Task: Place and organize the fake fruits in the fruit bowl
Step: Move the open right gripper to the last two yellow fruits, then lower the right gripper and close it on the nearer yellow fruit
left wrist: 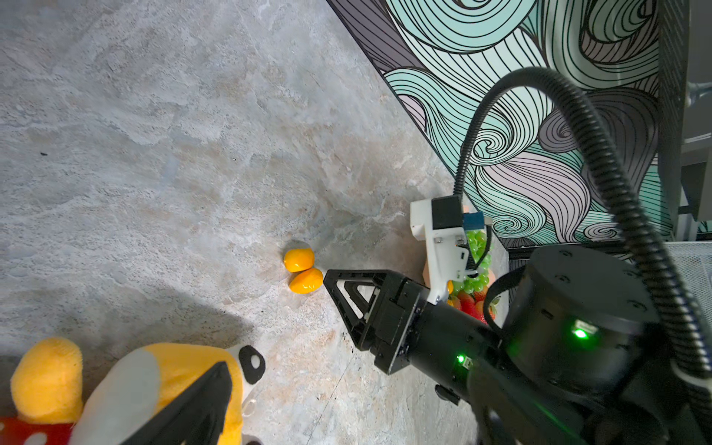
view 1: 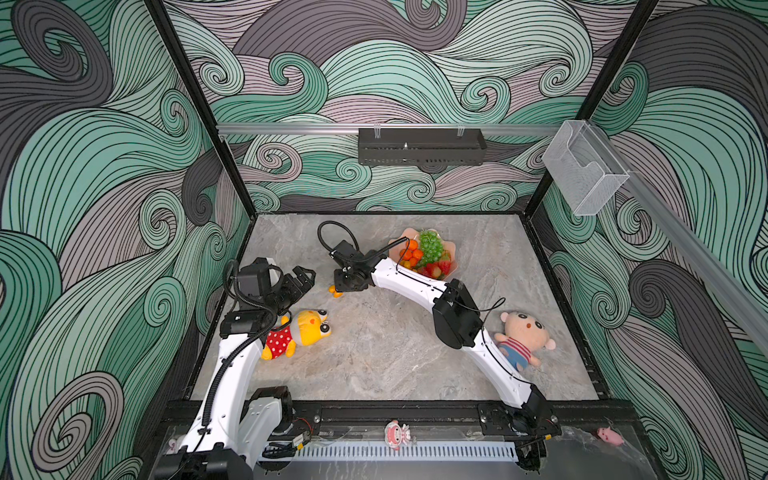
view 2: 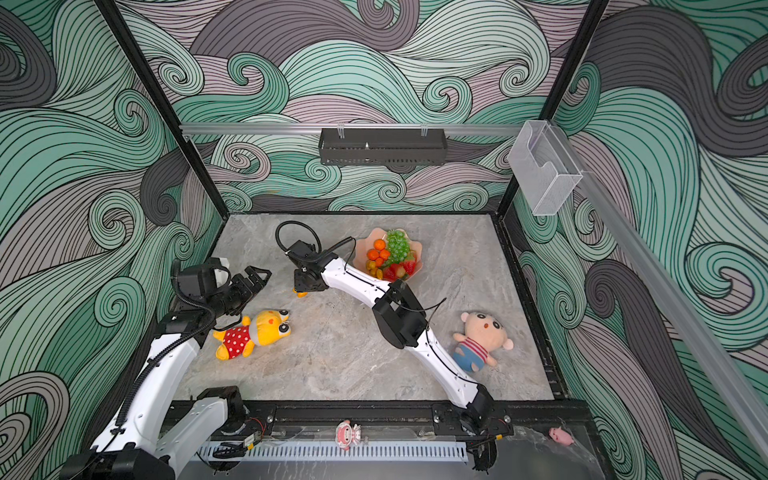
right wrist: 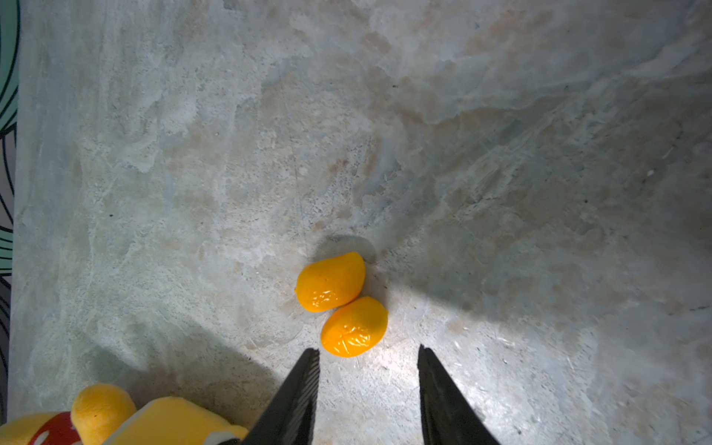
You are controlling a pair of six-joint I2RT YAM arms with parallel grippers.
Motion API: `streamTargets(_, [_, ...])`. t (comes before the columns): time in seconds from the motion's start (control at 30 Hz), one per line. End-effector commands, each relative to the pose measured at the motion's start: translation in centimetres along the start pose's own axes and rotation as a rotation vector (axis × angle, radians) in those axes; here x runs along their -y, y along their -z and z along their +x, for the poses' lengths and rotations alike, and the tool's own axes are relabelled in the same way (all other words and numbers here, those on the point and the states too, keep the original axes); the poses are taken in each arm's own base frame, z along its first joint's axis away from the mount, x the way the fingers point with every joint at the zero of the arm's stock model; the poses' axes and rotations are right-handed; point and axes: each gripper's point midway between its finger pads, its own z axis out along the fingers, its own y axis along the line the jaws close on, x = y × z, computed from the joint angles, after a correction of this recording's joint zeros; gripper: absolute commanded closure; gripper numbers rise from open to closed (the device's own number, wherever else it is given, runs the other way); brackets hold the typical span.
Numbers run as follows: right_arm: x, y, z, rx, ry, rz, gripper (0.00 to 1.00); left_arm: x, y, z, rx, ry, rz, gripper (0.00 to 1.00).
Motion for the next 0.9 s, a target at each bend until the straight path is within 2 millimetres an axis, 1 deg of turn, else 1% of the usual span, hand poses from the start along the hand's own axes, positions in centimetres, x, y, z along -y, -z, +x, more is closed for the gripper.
streamTargets(0.0, [0.4, -0.8, 0.3, -0.018, -0.045, 0.017, 0.57, 0.1, -0.2, 0.0, -0.009, 0.006, 0.015, 0.01])
streamTargets(0.23, [0.1, -1.7, 0.3, -0.027, -0.057, 0.006, 0.55, 0.1, -0.4, -0.1, -0.016, 0.016, 0.024, 0.01])
streamTargets(0.43, [0.1, -2.6, 0.8, -0.047, -0.067, 0.002, 0.55, 0.0, -0.4, -0.1, -0.017, 0.022, 0.024, 0.01])
streamTargets(0.87, [0.2, -3.0, 1.5, -0.077, -0.079, -0.002, 0.65, -0.1, -0.6, 0.0, -0.024, 0.03, 0.026, 0.01])
